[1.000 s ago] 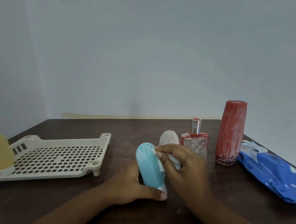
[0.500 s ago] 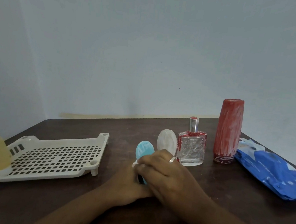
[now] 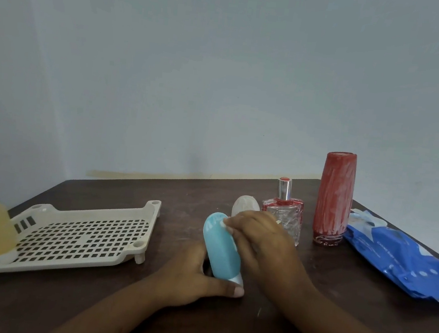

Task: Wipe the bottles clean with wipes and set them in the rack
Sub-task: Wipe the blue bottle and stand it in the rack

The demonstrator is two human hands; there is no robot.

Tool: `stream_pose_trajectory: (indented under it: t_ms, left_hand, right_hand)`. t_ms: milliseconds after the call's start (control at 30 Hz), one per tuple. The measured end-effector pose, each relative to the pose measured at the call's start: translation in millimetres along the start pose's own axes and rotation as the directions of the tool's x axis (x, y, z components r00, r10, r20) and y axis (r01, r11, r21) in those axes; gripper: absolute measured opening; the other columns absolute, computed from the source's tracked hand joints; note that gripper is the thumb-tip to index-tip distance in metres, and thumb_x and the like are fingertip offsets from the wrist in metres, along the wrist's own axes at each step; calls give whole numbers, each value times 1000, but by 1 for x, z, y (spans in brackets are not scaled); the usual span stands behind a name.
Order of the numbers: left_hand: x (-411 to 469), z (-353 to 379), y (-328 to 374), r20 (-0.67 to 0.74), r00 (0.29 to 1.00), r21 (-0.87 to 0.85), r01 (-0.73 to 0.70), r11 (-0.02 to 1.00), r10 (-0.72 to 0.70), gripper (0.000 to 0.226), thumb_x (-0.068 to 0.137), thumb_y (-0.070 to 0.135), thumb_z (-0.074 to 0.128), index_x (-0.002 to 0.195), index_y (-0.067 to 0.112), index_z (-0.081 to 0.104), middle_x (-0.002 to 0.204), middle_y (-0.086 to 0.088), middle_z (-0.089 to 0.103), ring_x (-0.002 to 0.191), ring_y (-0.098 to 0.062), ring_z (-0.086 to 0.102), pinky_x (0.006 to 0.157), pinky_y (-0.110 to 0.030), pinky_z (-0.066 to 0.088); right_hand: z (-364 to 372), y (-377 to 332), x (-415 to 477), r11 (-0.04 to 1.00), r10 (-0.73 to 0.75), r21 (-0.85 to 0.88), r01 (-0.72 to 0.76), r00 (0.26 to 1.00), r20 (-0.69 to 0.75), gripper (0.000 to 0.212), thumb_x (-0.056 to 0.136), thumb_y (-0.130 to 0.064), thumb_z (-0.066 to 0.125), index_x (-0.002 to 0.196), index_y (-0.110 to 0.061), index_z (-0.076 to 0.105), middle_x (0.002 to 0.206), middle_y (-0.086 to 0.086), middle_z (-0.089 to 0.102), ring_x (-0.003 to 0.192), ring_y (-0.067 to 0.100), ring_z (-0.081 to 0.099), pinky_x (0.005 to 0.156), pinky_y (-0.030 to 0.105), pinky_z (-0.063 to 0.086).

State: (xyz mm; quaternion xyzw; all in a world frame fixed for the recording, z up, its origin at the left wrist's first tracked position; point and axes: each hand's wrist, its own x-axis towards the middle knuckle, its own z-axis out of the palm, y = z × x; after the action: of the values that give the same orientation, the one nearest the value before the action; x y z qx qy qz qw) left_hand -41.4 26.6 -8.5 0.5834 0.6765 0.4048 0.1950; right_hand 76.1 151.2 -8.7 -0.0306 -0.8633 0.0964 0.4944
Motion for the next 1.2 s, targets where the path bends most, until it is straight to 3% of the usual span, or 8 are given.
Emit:
stream_pose_trajectory:
  t_ms: [167, 267, 467, 567, 667, 933, 1067, 1200]
  left_hand:
    - [0, 0, -2, 1, 1000, 14, 4, 1000, -4, 47, 67, 37, 85, 107, 32, 60, 103, 5, 68, 96, -10, 65, 86, -40, 53]
    - [0, 0, -2, 12, 1000, 27, -7, 1000, 7, 53, 65, 45, 83, 111, 34, 58, 105, 7, 68, 98, -10, 65, 86, -41, 53]
    - [1, 3, 0, 1, 997, 95, -79, 992, 80, 45, 72, 40, 81, 111, 31, 60, 105, 8, 69, 96, -7, 66, 85, -39, 54]
    - [2, 4, 0, -20, 996, 109, -79, 991, 82, 43, 73, 39, 81, 109, 30, 60, 103, 10, 69, 94, -5, 66, 82, -36, 55]
    - [2, 4, -3, -40, 996, 87, -78, 993, 82, 46, 71, 36, 83, 109, 33, 57, 105, 13, 68, 97, -2, 64, 82, -30, 55]
    - [5, 4, -6, -66, 983, 168, -159, 973, 172, 40, 73, 25, 81, 99, 39, 54, 101, 21, 62, 93, -2, 64, 74, -18, 53]
    - [5, 5, -4, -75, 974, 182, -196, 964, 212, 39, 71, 30, 82, 98, 39, 56, 97, 21, 64, 91, -3, 64, 72, -19, 52]
    - [5, 4, -5, -46, 987, 177, -144, 973, 155, 47, 69, 43, 83, 107, 33, 59, 101, 13, 67, 94, -3, 64, 79, -34, 55]
  right_hand:
    - [-2, 3, 1, 994, 101, 56, -98, 993, -58, 15, 87, -23, 58, 97, -19, 70, 93, -10, 68, 89, 1, 59, 77, 20, 49]
    - [-3, -3, 2, 993, 86, 94, -79, 994, -74, 21, 90, -30, 54, 98, -20, 70, 94, -11, 68, 91, 0, 59, 79, 14, 46]
    - [-4, -8, 3, 993, 53, 109, -39, 990, -127, 18, 90, -25, 55, 98, -18, 70, 95, -11, 68, 93, -2, 59, 82, 10, 43]
    - [-4, -10, 2, 996, -33, 75, 40, 996, -88, 19, 91, -22, 53, 102, -18, 68, 100, -8, 65, 97, -2, 54, 87, 8, 38]
    - [-4, -11, -2, 986, -165, 38, 165, 986, -2, 22, 90, -17, 54, 109, -17, 65, 108, -5, 61, 101, 8, 53, 86, 18, 42]
    - [-8, -20, -2, 895, -413, -113, 432, 897, 160, 23, 91, -15, 54, 110, -9, 65, 110, 5, 62, 100, 16, 51, 84, 27, 46]
    - [-10, -19, 0, 905, -385, -153, 396, 917, 102, 23, 90, -10, 56, 110, -6, 65, 107, 6, 62, 95, 21, 56, 75, 33, 50]
    - [-11, -16, 1, 965, -245, -93, 246, 969, 23, 24, 91, -17, 55, 112, -12, 65, 109, 3, 59, 99, 15, 54, 73, 31, 50]
